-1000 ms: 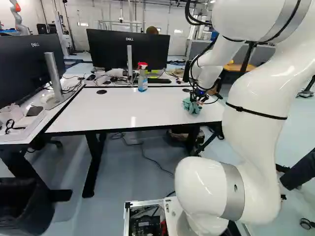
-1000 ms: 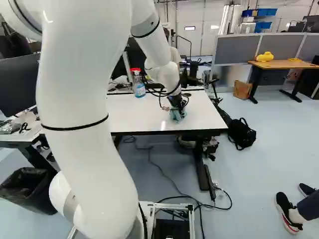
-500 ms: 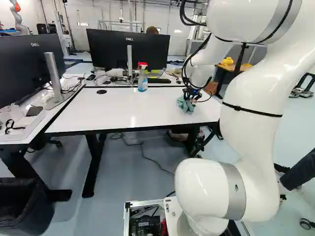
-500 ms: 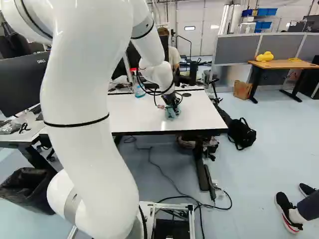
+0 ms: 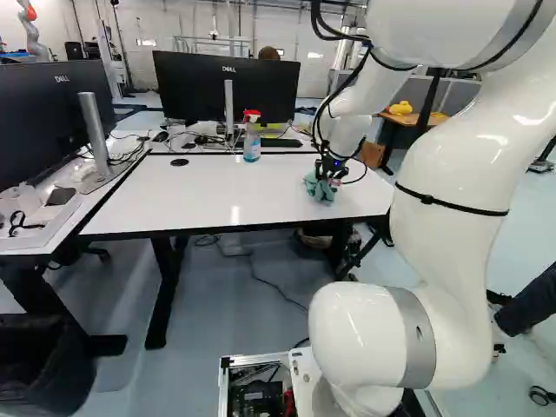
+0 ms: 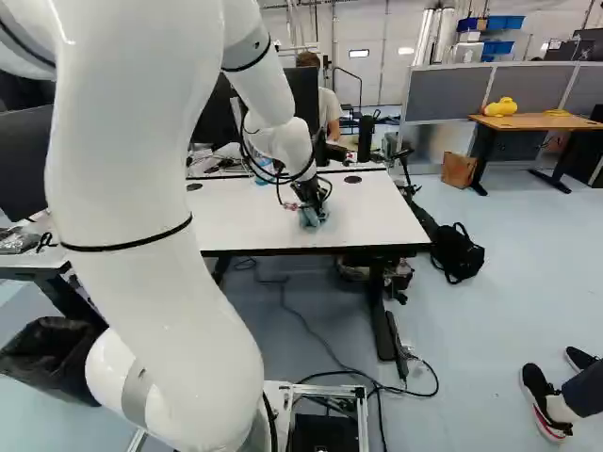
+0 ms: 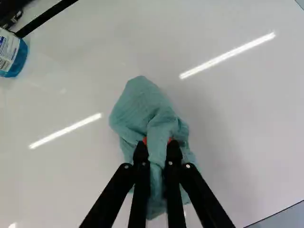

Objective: Clean the table with the green towel

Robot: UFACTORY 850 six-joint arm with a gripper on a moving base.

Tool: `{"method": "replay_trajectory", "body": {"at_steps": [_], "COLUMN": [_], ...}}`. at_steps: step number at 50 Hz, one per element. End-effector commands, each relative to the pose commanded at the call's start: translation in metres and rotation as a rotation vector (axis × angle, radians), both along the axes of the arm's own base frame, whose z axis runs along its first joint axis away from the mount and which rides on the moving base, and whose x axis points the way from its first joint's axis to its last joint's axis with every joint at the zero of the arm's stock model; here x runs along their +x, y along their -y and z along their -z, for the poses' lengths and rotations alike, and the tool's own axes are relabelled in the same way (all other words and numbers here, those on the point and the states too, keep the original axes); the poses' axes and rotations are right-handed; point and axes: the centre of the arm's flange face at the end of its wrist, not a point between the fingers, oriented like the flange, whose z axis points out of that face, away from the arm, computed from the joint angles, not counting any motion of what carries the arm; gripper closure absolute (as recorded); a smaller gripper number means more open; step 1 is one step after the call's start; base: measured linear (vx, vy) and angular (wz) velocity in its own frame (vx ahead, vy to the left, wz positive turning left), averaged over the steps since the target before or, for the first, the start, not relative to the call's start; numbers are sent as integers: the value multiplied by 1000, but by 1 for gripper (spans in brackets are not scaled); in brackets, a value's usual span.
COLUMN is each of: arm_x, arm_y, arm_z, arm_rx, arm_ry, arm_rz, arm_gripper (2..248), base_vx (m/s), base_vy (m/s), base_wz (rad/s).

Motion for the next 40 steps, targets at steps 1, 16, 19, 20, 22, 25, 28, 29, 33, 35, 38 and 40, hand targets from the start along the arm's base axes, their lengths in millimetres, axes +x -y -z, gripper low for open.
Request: {"method": "replay_trajectory", "body": {"at_steps": [1, 16, 19, 20, 22, 25, 28, 29, 33, 35, 38, 40], "arm_x": [-2, -29, -32, -32, -32, -32, -33, -34, -35, -36, -38, -39], "arm_y": [-1, -15, -15, -15, -15, -15, -15, -15, -16, -16, -16, -17], "arm_z": [0, 0, 0, 0, 0, -1, -3, -4, -8, -11, -14, -17], "arm_rx": [0, 2, 2, 2, 2, 2, 1, 1, -1, -2, -4, -5], "arm_ry": [-1, -10, -11, -11, -11, -10, -5, -3, 6, 10, 18, 23], "arm_rz": [-2, -17, -18, -18, -18, -18, -18, -18, -18, -18, -18, -18], "arm_gripper": [213, 213, 213, 213, 213, 213, 213, 213, 213, 213, 213, 213], "base_vx": [0, 0, 0, 0, 0, 0, 0, 0, 0, 0, 0, 0], "base_vy": [0, 0, 0, 0, 0, 0, 0, 0, 0, 0, 0, 0], "base_wz": [0, 0, 0, 0, 0, 0, 0, 0, 0, 0, 0, 0]}}
